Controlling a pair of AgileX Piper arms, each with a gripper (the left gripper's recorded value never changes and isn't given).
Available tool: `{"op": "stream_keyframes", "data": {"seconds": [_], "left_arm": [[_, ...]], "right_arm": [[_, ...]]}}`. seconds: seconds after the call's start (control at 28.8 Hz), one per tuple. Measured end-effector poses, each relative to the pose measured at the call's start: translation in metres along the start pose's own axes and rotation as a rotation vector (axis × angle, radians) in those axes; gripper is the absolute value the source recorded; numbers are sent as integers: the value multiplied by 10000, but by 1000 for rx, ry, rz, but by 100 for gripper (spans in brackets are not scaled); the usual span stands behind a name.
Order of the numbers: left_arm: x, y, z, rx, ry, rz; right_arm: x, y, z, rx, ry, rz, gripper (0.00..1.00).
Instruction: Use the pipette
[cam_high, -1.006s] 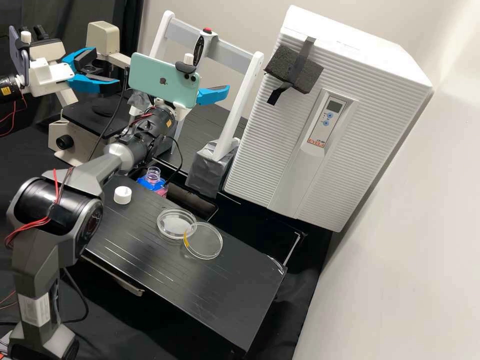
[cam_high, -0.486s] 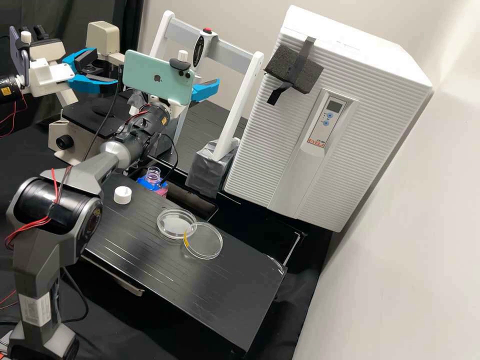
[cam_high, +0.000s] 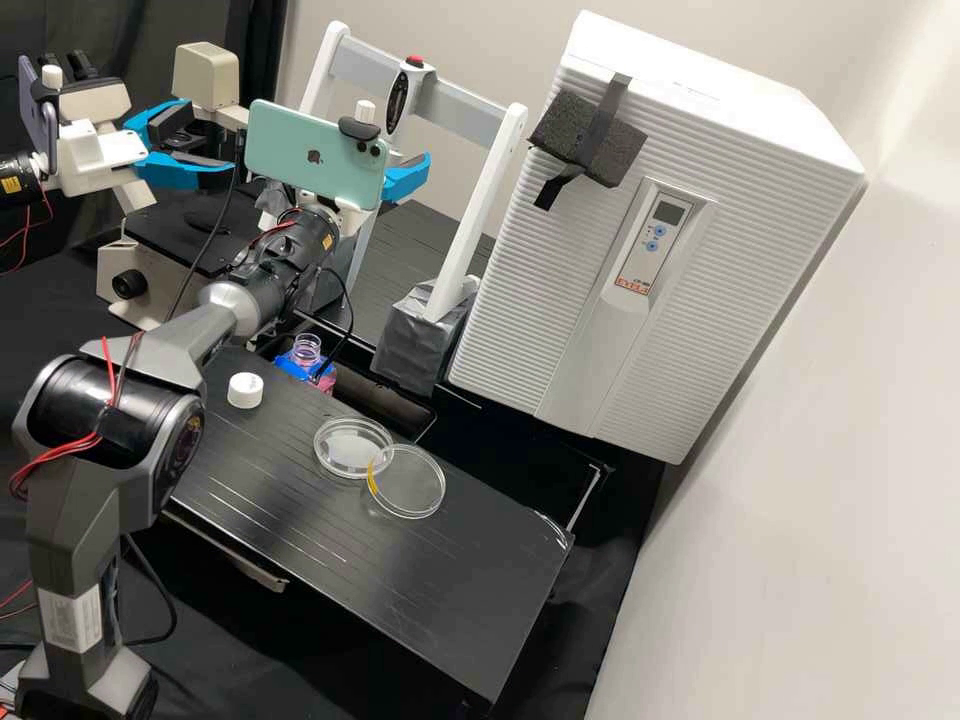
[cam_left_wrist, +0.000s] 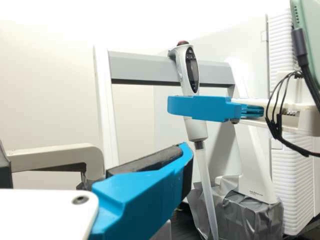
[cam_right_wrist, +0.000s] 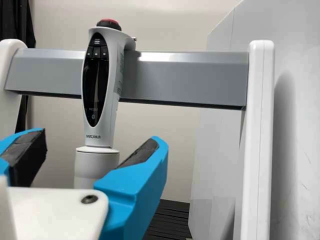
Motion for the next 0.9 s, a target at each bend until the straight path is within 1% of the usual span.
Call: {"op": "stream_keyframes", "data": {"seconds": [0.14,0.24,0.38,0.52,0.8,0.9], "left_arm": [[0,0,0,-2,0,0],[0,0,0,-2,0,0],[0,0,0,-2,0,0],[0,0,0,-2,0,0],[0,0,0,-4,0,0],[0,0,0,-7,0,0]], "right_arm": [[0,-2,-3,-4,1,-1,0],[-2,-15,-16,5,2,-3,0],[-3,-20,-22,5,3,-4,0],[-3,-26,-28,-17,5,-6,0],[-3,-26,-28,-17,5,-6,0],[-3,-33,-32,-23,5,-7,0]]}}
